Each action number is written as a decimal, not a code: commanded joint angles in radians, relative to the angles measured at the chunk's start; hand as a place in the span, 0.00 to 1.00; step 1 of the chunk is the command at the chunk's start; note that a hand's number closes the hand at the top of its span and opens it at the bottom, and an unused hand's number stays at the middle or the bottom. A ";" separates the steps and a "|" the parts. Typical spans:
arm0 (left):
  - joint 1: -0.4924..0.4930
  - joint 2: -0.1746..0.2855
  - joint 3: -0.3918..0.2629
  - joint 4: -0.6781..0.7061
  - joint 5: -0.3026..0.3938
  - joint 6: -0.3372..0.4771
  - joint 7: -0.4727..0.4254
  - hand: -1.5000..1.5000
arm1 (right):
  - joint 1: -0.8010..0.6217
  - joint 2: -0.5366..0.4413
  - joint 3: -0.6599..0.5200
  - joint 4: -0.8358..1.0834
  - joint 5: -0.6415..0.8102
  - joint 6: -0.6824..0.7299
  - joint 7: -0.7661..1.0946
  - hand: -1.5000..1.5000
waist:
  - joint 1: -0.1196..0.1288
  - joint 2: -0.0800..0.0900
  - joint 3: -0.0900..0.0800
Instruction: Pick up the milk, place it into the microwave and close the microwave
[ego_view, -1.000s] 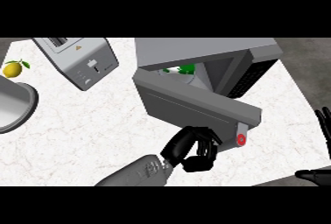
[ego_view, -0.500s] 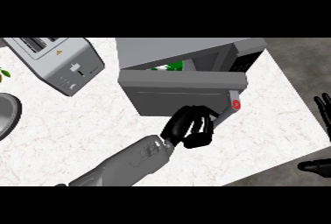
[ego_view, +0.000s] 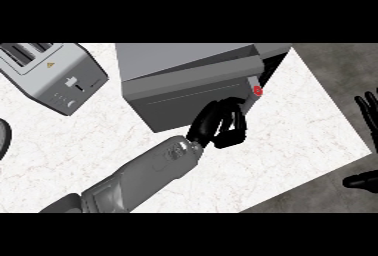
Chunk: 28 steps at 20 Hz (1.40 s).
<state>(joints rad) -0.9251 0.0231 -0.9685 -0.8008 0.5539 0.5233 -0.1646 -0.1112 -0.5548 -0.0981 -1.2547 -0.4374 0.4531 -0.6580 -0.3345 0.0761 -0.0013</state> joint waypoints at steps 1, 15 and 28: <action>-0.114 -0.022 0.036 -0.013 0.023 0.006 -0.029 1.00 | -0.031 -0.015 0.006 -0.008 -0.025 0.058 -0.001 0.00 | -0.028 0.000 0.000; -0.196 -0.022 0.052 0.041 0.107 0.059 -0.038 1.00 | -0.103 -0.063 0.084 -0.083 -0.070 0.169 0.092 0.00 | -0.072 0.012 0.004; -0.192 -0.021 0.034 0.065 0.155 0.094 -0.072 1.00 | -0.165 -0.103 0.221 -0.306 -0.062 0.283 0.145 1.00 | -0.098 0.001 0.005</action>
<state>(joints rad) -1.0055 0.0394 -0.9599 -0.7467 0.7102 0.6309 -0.2180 -0.2653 -0.6534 0.0973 -1.5230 -0.4976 0.6550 -0.4691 -0.4086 0.0797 0.0031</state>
